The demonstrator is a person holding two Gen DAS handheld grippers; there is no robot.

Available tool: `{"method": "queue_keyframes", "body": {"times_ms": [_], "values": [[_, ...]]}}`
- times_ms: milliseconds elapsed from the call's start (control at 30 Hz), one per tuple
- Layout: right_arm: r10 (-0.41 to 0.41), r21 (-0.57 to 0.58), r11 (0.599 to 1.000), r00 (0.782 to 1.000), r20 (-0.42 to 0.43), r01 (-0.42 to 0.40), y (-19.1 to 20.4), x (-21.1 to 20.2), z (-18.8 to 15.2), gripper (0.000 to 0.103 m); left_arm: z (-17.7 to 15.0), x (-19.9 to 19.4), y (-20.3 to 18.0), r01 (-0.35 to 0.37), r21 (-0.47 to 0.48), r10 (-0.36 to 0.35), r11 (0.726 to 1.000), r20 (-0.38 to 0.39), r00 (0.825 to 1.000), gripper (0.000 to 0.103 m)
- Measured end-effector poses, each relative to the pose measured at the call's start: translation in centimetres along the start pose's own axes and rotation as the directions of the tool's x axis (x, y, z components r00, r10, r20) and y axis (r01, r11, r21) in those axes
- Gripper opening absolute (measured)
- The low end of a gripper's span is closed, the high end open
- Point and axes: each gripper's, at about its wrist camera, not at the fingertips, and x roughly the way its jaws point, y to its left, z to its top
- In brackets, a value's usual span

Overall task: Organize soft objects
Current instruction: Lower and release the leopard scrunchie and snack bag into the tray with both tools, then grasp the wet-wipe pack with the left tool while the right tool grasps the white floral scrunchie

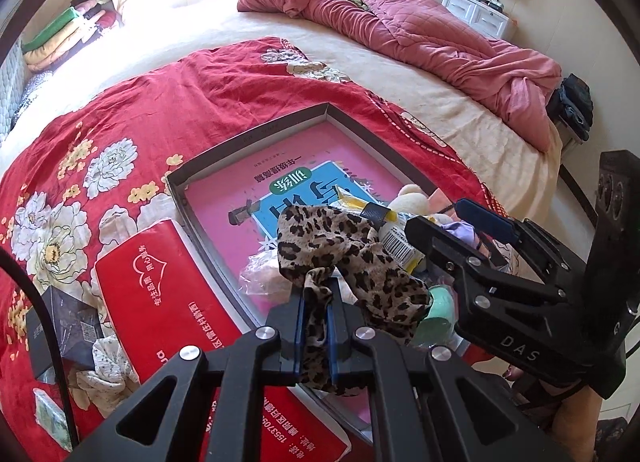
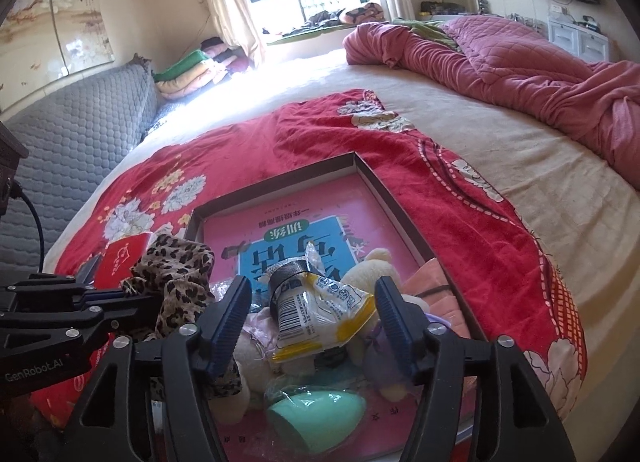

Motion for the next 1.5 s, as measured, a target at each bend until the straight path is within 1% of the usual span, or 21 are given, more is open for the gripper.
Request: {"method": "queue_keyframes", "body": {"times_ms": [67, 167, 233, 300, 433, 500, 533, 567, 600, 633, 667, 733, 800, 933, 1000, 1067, 1100, 1200, 1333, 1400, 1500], "values": [[0.002, 0.012, 1.0, 0.998, 0.055, -0.003, -0.2, -1.0, 0.2, 0.073, 0.0, 0.0, 0.0, 0.015, -0.006, -0.015, 1.0, 0.0, 1.0, 0.01], [0.043, 0.078, 0.995, 0.988, 0.146, -0.054, -1.1, -2.8, 0.7, 0.079, 0.0, -0.1, 0.0, 0.028, -0.01, -0.028, 1.0, -0.002, 1.0, 0.023], [0.074, 0.14, 0.985, 0.976, 0.205, -0.105, -1.8, -4.1, 1.0, 0.079, -0.1, -0.5, -0.1, 0.024, -0.006, -0.024, 1.0, 0.004, 1.0, 0.042], [0.116, 0.194, 0.967, 0.961, 0.251, -0.168, -2.6, -5.0, 1.3, 0.079, -0.1, -0.9, -0.1, 0.032, -0.006, -0.032, 0.999, 0.019, 0.999, 0.051], [0.215, 0.276, 0.911, 0.925, 0.314, -0.306, -3.8, -5.9, 1.3, 0.079, -0.1, -2.0, 0.1, 0.037, -0.007, -0.037, 0.999, 0.044, 0.998, 0.054], [0.269, 0.313, 0.869, 0.897, 0.352, -0.384, -4.3, -6.3, 1.2, 0.079, -0.2, -2.8, 0.4, 0.03, -0.01, -0.029, 1.0, 0.064, 0.998, 0.056], [0.286, 0.323, 0.851, 0.881, 0.376, -0.414, -4.4, -6.7, 1.1, 0.079, -0.3, -3.5, 0.6, 0.028, -0.016, -0.027, 0.999, 0.081, 0.996, 0.059], [0.295, 0.317, 0.844, 0.869, 0.397, -0.432, -4.2, -7.2, 1.2, 0.08, -0.4, -4.3, 1.0, 0.031, -0.026, -0.028, 0.999, 0.103, 0.994, 0.061], [0.301, 0.291, 0.852, 0.862, 0.407, -0.435, -3.6, -7.8, 1.5, 0.08, -0.6, -5.3, 1.6, 0.037, -0.043, -0.031, 0.998, 0.132, 0.991, 0.065], [0.303, 0.249, 0.871, 0.862, 0.406, -0.424, -2.7, -8.5, 2.0, 0.08, -0.8, -6.2, 2.3, 0.042, -0.06, -0.032, 0.997, 0.156, 0.987, 0.068], [0.306, 0.19, 0.895, 0.866, 0.395, -0.403, -1.4, -9.2, 2.6, 0.08, -1.1, -7.3, 3.3, 0.047, -0.083, -0.031, 0.995, 0.182, 0.983, 0.069], [0.315, 0.078, 0.927, 0.875, 0.369, -0.367, 1.6, -10.2, 3.5, 0.08, -1.8, -9.2, 5.5, 0.046, -0.133, -0.017, 0.99, 0.209, 0.978, 0.072], [0.347, -0.034, 0.934, 0.881, 0.32, -0.355, 5.2, -10.5, 4.0, 0.08, -2.9, -11.2, 8.1, 0.016, -0.18, 0.026, 0.983, 0.233, 0.972, 0.073], [0.414, -0.214, 0.901, 0.896, 0.159, -0.378, 13.4, -9.4, 3.6, 0.08, -6.3, -14.1, 13.6, -0.095, -0.258, 0.156, 0.961, 0.227, 0.961, 0.075], [0.401, -0.299, 0.883, 0.913, 0.078, -0.363, 17.4, -8.1, 2.7, 0.08, -8.5, -14.8, 16.4, -0.165, -0.298, 0.23, 0.94, 0.196, 0.953, 0.075], [0.356, -0.407, 0.854, 0.934, 0.004, -0.324, 21.4, -6.8, 1.4, 0.08, -10.6, -14.9, 18.9, -0.204, -0.335, 0.271, 0.92, 0.166, 0.948, 0.075], [0.322, -0.453, 0.841, 0.947, -0.021, -0.296, 23.1, -6.0, 0.6, 0.08, -11.7, -14.9, 20.0, -0.211, -0.358, 0.279, 0.91, 0.151, 0.948, 0.075], [0.243, -0.557, 0.79, 0.965, -0.101, -0.257, 26.9, -3.3, -1.7, 0.08, -14.7, -14.5, 23.3, -0.199, -0.432, 0.273, 0.88, 0.115, 0.955, 0.075], [0.183, -0.615, 0.743, 0.965, -0.19, -0.262, 29.8, 0.1, -4.6, 0.08, -17.3, -13.8, 25.8, -0.192, -0.477, 0.266, 0.858, 0.093, 0.959, 0.075], [0.152, -0.635, 0.728, 0.965, -0.216, -0.257, 30.7, 1.6, -5.7, 0.08, -18.0, -13.2, 26.6, -0.183, -0.491, 0.258, 0.852, 0.089, 0.962, 0.075], [0.084, -0.664, 0.715, 0.97, -0.229, -0.219, 32.0, 3.6, -7.0, 0.08, -18.9, -12.2, 27.6, -0.158, -0.515, 0.23, 0.842, 0.077, 0.97, 0.075]]}}
